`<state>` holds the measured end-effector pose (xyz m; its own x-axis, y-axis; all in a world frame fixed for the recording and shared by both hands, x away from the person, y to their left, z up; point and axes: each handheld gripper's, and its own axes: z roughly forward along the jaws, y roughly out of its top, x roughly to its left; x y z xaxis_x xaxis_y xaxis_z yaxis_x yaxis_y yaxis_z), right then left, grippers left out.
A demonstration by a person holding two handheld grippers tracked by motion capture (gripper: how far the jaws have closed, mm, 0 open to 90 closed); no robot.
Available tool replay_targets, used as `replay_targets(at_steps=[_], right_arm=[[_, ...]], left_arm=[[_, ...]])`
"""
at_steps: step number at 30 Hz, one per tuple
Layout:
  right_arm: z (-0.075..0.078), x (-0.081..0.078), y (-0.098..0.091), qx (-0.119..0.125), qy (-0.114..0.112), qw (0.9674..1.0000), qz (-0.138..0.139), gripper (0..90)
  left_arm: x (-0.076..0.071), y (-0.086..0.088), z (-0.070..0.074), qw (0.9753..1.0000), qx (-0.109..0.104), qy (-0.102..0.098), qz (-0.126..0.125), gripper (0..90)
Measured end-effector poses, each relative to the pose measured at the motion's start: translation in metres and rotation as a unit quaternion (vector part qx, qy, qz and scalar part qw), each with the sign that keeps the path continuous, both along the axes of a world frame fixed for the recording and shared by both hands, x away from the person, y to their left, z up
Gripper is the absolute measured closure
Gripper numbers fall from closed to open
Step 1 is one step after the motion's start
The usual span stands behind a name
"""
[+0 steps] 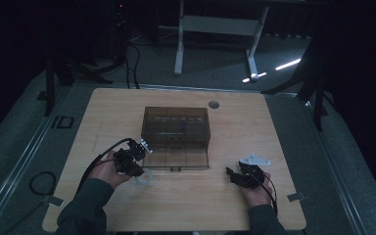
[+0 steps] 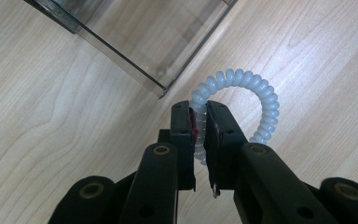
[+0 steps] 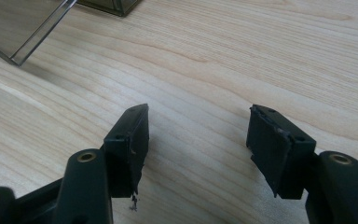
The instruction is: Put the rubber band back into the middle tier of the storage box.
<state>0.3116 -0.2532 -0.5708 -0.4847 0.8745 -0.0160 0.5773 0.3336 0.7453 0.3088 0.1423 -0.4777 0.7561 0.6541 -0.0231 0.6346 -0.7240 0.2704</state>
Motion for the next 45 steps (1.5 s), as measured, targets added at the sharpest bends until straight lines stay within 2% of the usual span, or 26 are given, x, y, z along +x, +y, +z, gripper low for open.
replay_targets(at_steps=[45], right_arm=[[0.0, 0.0, 0.0, 0.001, 0.001, 1.0, -0.002, 38.7]], left_arm=[[0.014, -0.006, 0.014, 0.9995, -0.017, -0.021, 0.015, 82.0]])
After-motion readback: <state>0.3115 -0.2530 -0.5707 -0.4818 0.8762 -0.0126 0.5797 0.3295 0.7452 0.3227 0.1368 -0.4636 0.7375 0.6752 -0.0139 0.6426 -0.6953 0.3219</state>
